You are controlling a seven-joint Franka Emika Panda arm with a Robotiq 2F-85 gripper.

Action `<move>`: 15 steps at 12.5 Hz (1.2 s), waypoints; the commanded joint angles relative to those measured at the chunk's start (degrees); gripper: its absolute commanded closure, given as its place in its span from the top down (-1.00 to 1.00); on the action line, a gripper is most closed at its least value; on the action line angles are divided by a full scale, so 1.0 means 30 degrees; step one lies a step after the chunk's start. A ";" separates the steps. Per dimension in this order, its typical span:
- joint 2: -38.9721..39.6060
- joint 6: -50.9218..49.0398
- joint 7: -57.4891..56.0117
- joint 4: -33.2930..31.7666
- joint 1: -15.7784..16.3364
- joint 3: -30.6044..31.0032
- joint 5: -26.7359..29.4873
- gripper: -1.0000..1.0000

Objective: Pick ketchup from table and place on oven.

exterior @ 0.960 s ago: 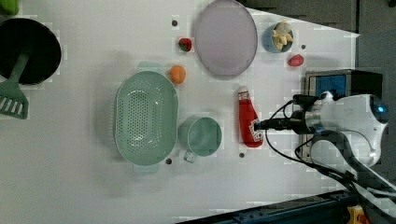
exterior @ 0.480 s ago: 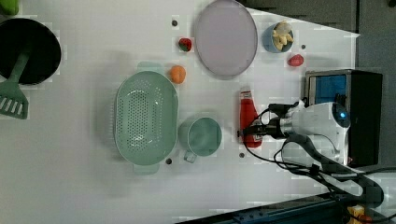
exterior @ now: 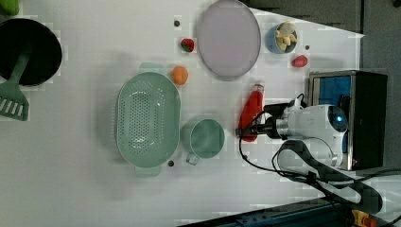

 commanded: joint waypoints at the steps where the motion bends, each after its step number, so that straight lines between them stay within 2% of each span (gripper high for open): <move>1: -0.0682 0.0332 -0.0600 0.0272 -0.0319 -0.0440 -0.0160 0.26; 4: -0.2211 -0.0703 -0.0600 0.0247 -0.0341 -0.0563 -0.0135 0.26; 8: -0.7134 -0.6422 -0.0598 0.0823 -0.0510 -0.0729 -0.0135 0.26; 12: -1.0684 -1.3723 -0.0600 0.3473 -0.0544 -0.0928 -0.0074 0.26; 15: -1.1429 -1.7608 -0.0598 0.6318 -0.0622 -0.1430 0.0120 0.26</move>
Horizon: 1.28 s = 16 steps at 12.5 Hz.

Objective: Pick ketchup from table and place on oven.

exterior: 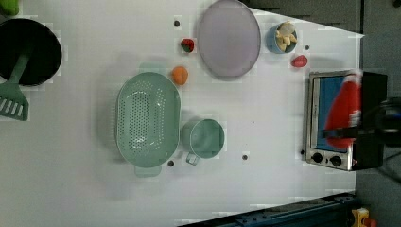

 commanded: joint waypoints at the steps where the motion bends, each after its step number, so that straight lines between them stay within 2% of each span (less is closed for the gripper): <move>1: 0.0207 -0.2077 -0.0293 0.2027 -0.0139 -0.0600 0.0006 0.26; 9: 0.2837 -0.2042 -0.0302 0.6227 -0.0573 -0.5820 -0.0041 0.26; 16: 0.6174 0.1867 -0.4074 0.7145 -0.0827 -1.0188 -0.0007 0.26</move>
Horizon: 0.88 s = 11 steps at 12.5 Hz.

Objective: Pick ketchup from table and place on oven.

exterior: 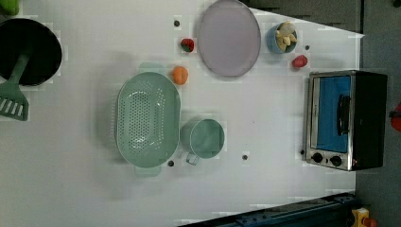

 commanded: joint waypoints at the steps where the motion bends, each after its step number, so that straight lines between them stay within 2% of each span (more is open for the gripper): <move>1: 0.0877 0.0818 -0.1889 0.0729 0.0123 -0.1133 0.0227 0.26; 6: 0.3424 0.3649 -0.1879 0.0655 -0.0591 -0.1530 0.1755 0.26; 9: 0.4694 0.3678 -0.1884 0.0653 -0.0908 -0.1530 0.2563 0.26; 10: 0.4977 0.3734 -0.1999 0.0653 -0.1044 -0.1519 0.3070 0.32; 11: 0.5206 0.3827 -0.2026 0.0640 -0.1143 -0.1521 0.3426 0.52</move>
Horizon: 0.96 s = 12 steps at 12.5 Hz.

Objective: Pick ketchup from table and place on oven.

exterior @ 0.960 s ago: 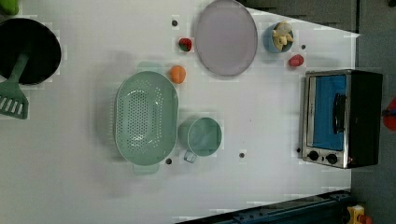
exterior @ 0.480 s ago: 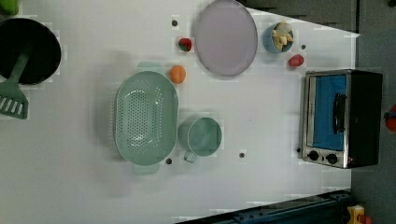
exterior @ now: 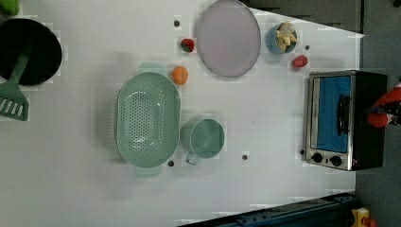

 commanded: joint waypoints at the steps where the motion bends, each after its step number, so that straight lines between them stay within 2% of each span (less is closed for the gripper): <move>1: -0.0080 0.0432 -0.0530 0.0287 -0.0362 -0.0425 0.0206 0.74; 2: -0.0092 0.0433 -0.0524 0.0324 -0.0368 -0.0416 0.0206 0.96; 3: -0.0107 0.0505 -0.0525 0.0431 -0.0368 -0.0421 0.0205 1.00; 9: -0.1964 -0.0274 -0.0524 0.2253 -0.0380 -0.0764 0.0158 1.00; 12: -0.3566 -0.3305 -0.0515 0.3457 -0.0302 -0.0809 0.0102 1.00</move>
